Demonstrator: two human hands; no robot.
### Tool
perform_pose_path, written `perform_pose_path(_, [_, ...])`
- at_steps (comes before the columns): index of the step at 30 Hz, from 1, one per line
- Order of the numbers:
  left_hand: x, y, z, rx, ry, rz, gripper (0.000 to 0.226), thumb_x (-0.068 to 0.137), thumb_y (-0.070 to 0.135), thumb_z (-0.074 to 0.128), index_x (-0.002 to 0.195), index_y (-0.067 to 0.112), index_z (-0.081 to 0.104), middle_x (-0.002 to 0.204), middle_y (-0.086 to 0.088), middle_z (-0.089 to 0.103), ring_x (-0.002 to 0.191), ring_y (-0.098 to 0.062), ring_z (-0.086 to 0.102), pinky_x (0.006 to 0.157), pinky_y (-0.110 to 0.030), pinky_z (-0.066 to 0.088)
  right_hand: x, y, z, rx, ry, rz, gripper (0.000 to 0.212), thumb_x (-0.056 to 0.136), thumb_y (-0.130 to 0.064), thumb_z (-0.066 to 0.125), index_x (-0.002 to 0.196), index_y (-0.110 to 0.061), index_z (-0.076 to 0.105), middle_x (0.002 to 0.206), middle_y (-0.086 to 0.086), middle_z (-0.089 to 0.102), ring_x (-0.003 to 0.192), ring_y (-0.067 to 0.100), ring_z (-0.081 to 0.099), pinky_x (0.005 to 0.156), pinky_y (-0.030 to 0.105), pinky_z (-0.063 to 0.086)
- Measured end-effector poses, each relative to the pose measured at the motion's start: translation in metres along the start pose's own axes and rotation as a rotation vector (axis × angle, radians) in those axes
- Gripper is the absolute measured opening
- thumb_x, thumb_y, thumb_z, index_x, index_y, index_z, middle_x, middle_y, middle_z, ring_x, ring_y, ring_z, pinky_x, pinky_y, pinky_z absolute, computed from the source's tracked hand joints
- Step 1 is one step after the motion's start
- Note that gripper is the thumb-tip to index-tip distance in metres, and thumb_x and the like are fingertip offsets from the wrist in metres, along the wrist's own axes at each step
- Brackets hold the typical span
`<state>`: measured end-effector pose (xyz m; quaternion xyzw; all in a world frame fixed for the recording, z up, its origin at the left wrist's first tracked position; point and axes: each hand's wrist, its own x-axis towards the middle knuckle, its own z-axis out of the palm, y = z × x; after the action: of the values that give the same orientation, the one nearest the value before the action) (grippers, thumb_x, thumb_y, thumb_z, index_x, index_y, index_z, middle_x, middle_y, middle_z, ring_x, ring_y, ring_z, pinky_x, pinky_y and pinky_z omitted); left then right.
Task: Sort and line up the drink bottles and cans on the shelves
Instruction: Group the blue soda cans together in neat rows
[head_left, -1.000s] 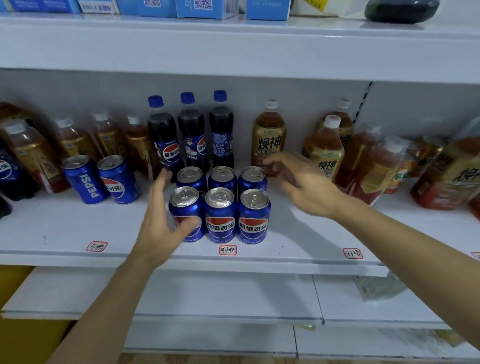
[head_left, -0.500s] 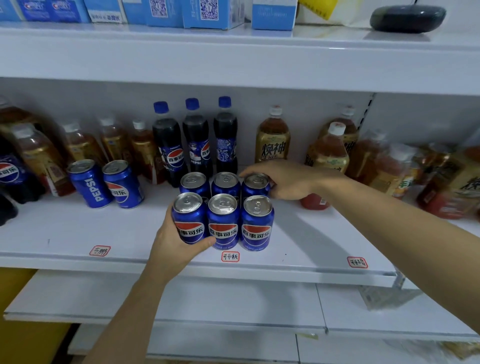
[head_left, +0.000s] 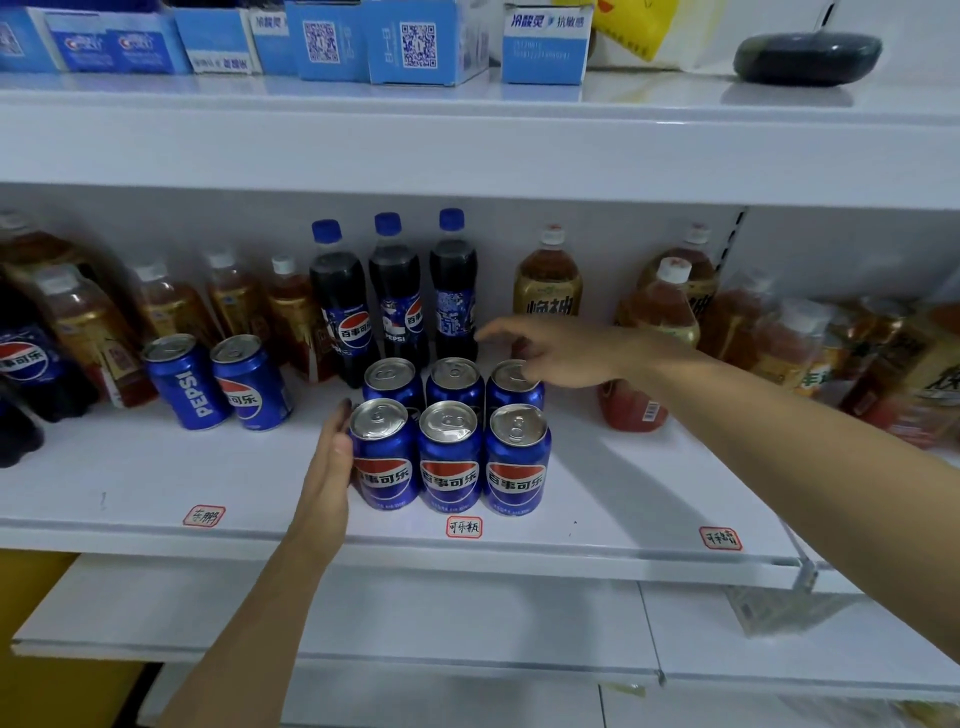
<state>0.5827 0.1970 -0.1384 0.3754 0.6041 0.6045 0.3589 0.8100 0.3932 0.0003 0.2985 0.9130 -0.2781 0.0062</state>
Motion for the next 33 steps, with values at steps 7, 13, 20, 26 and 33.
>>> perform_pose_path(7, [-0.004, -0.005, 0.003, 0.263, -0.125, 0.086, 0.102, 0.066, 0.011, 0.095, 0.149, 0.027, 0.039, 0.127, 0.018, 0.067, 0.119, -0.008, 0.065, 0.096, -0.028, 0.055, 0.053, -0.047, 0.010, 0.018, -0.136, 0.094, 0.054, 0.107, -0.055, 0.035, 0.144, -0.020, 0.053, 0.144, 0.002, 0.055, 0.130, 0.020, 0.052, 0.111, 0.039, 0.041])
perform_pose_path(13, [0.001, -0.014, -0.002, 0.281, -0.131, 0.100, 0.093, 0.065, 0.018, 0.087, 0.144, 0.033, 0.041, 0.127, 0.018, 0.065, 0.119, -0.011, 0.064, 0.097, -0.032, 0.055, 0.082, -0.052, 0.022, -0.036, -0.219, 0.243, 0.055, 0.108, -0.049, 0.036, 0.141, -0.010, 0.055, 0.141, 0.010, 0.058, 0.123, 0.024, 0.057, 0.111, 0.040, 0.041])
perform_pose_path(20, [0.002, -0.017, -0.001, 0.292, -0.116, 0.119, 0.091, 0.068, 0.010, 0.089, 0.138, 0.043, 0.040, 0.125, 0.019, 0.065, 0.119, -0.009, 0.064, 0.090, -0.023, 0.056, 0.090, -0.048, 0.028, -0.101, -0.193, 0.193, 0.038, 0.109, -0.040, 0.035, 0.112, -0.013, 0.061, 0.106, 0.006, 0.064, 0.091, 0.016, 0.060, 0.083, 0.033, 0.044])
perform_pose_path(26, [0.005, -0.019, -0.001, 0.325, -0.103, 0.107, 0.092, 0.073, -0.003, 0.087, 0.140, 0.038, 0.039, 0.121, 0.027, 0.064, 0.116, -0.001, 0.063, 0.084, -0.015, 0.055, 0.091, -0.048, 0.028, -0.106, -0.212, 0.183, 0.040, 0.110, -0.038, 0.035, 0.113, -0.010, 0.064, 0.107, 0.008, 0.066, 0.096, 0.019, 0.061, 0.089, 0.036, 0.047])
perform_pose_path(33, [0.005, -0.019, 0.001, 0.318, -0.090, 0.106, 0.094, 0.072, -0.003, 0.087, 0.141, 0.037, 0.037, 0.124, 0.023, 0.063, 0.118, 0.000, 0.061, 0.084, -0.012, 0.054, 0.096, -0.064, 0.024, 0.045, -0.091, 0.097, 0.066, 0.107, -0.057, 0.028, 0.134, -0.006, 0.060, 0.133, 0.017, 0.065, 0.119, 0.032, 0.063, 0.108, 0.046, 0.046])
